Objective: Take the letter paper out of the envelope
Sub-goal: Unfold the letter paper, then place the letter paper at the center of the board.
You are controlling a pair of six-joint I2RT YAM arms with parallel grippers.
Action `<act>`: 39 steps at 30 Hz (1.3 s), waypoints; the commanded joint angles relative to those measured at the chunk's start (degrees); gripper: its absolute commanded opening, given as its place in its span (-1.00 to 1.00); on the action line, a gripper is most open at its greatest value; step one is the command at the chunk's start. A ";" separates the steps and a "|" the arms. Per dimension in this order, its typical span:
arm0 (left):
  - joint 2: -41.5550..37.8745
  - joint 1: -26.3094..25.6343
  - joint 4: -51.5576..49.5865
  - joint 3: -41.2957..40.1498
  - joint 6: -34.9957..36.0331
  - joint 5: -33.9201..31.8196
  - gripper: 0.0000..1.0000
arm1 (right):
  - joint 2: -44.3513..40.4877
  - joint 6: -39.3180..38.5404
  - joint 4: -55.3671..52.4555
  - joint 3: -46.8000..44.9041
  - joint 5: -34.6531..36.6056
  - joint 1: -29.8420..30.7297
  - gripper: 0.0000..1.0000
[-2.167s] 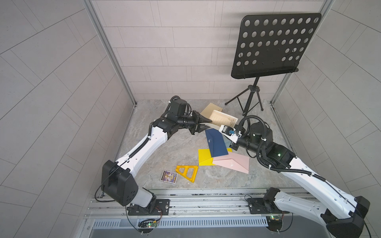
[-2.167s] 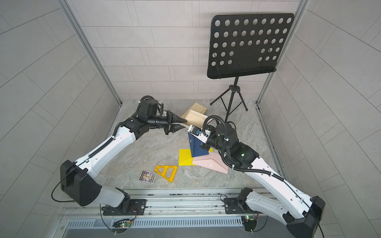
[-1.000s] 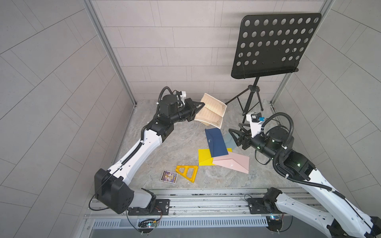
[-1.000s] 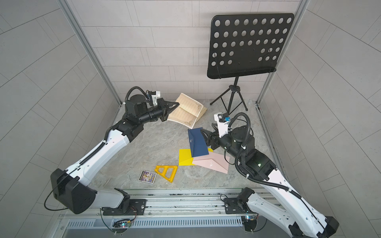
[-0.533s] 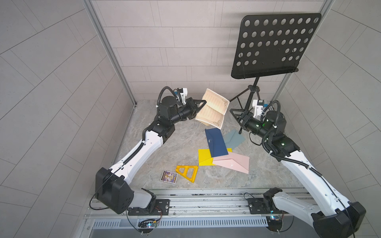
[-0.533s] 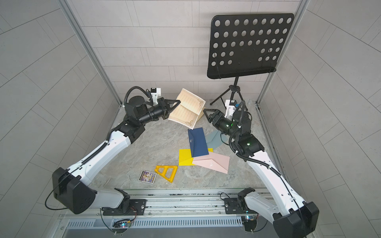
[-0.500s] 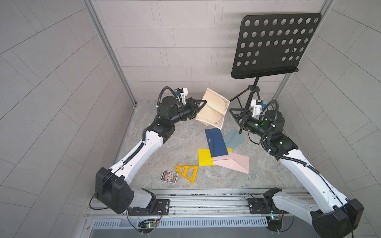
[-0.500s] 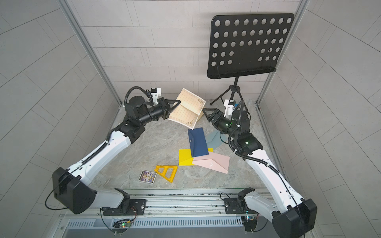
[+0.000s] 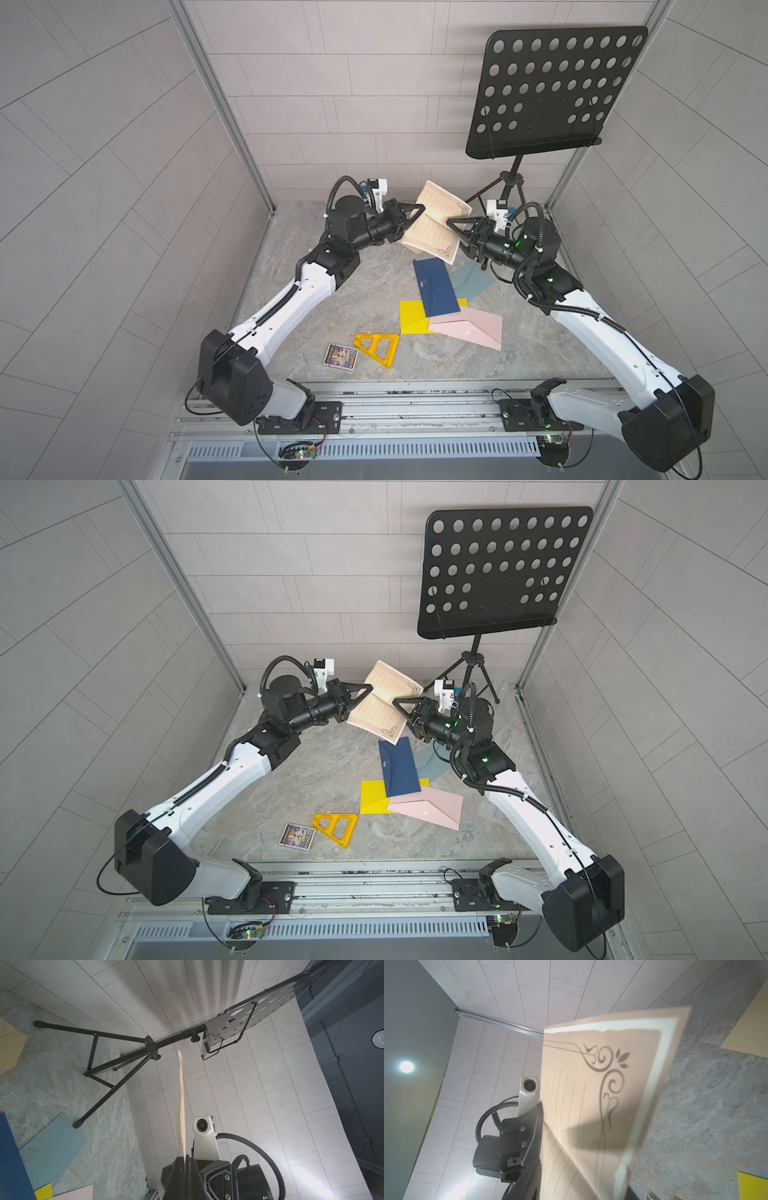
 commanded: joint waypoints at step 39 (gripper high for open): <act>-3.02 -8.34 -40.17 5.43 21.22 -8.19 0.62 | 4.30 -36.00 -58.49 12.38 32.81 -21.86 -1.00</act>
